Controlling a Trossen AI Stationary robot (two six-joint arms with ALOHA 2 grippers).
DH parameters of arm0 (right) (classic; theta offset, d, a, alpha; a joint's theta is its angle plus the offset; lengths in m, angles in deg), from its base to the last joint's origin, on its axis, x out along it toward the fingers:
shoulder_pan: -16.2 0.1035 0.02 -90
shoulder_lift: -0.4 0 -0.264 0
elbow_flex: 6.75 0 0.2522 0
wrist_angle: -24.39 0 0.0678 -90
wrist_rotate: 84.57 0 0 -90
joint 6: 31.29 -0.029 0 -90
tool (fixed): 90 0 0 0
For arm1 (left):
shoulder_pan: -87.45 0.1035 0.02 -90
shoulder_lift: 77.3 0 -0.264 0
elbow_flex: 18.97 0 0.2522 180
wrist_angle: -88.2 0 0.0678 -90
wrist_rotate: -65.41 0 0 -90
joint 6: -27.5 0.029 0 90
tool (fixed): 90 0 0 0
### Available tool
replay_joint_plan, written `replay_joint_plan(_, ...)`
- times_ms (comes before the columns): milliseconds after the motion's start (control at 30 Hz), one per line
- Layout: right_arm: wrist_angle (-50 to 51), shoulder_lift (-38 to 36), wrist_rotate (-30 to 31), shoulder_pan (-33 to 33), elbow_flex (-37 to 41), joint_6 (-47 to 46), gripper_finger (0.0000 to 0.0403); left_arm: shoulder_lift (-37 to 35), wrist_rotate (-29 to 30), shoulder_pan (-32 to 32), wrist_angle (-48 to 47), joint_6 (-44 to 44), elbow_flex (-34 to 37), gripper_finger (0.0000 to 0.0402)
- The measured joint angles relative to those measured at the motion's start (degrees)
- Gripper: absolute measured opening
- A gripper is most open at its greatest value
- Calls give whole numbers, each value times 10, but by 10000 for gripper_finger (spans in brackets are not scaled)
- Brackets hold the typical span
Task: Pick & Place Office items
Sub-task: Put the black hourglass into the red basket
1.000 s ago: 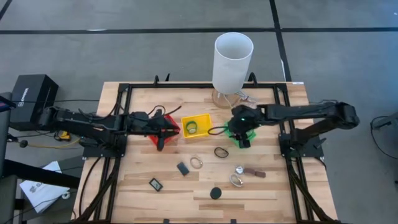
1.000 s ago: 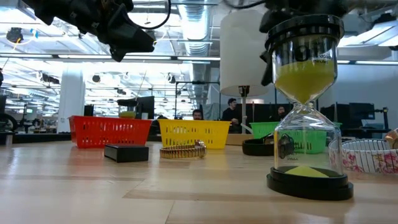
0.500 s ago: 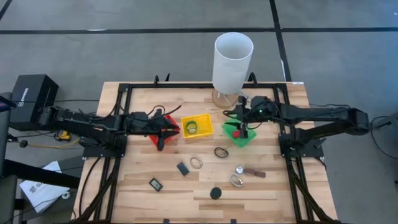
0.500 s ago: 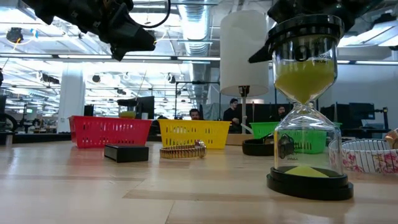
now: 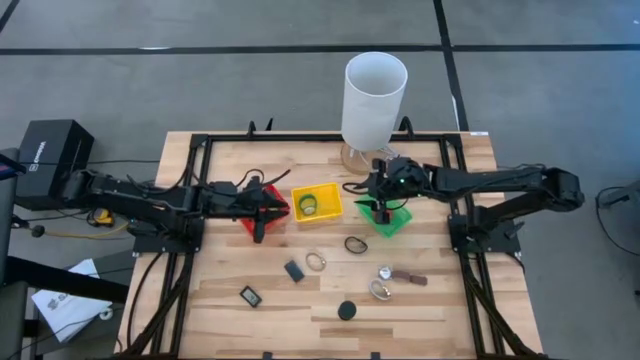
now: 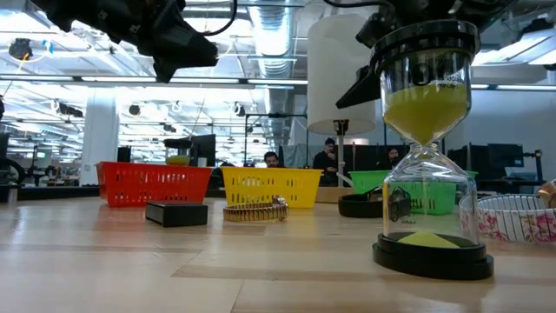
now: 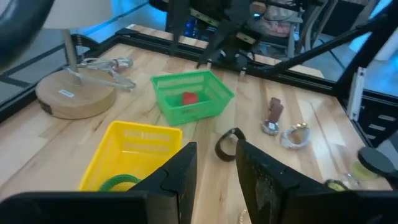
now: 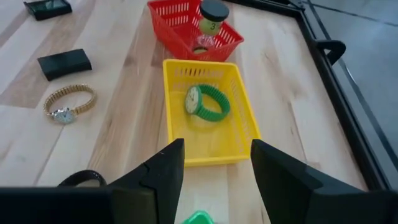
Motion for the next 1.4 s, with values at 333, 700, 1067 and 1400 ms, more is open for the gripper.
replay_joint_plan(333,-1,36,0,0,-12,6,177,0,0,-18,4,16,0,108)
replay_joint_plan(700,-1,35,0,0,-12,30,177,19,-29,-56,79,49,0,108)
replay_joint_plan(1067,-8,35,0,0,-12,-101,177,51,-50,-70,131,87,0,108)
replay_joint_plan(1400,-57,35,-122,95,-12,-152,177,51,-50,-70,132,87,0,108)
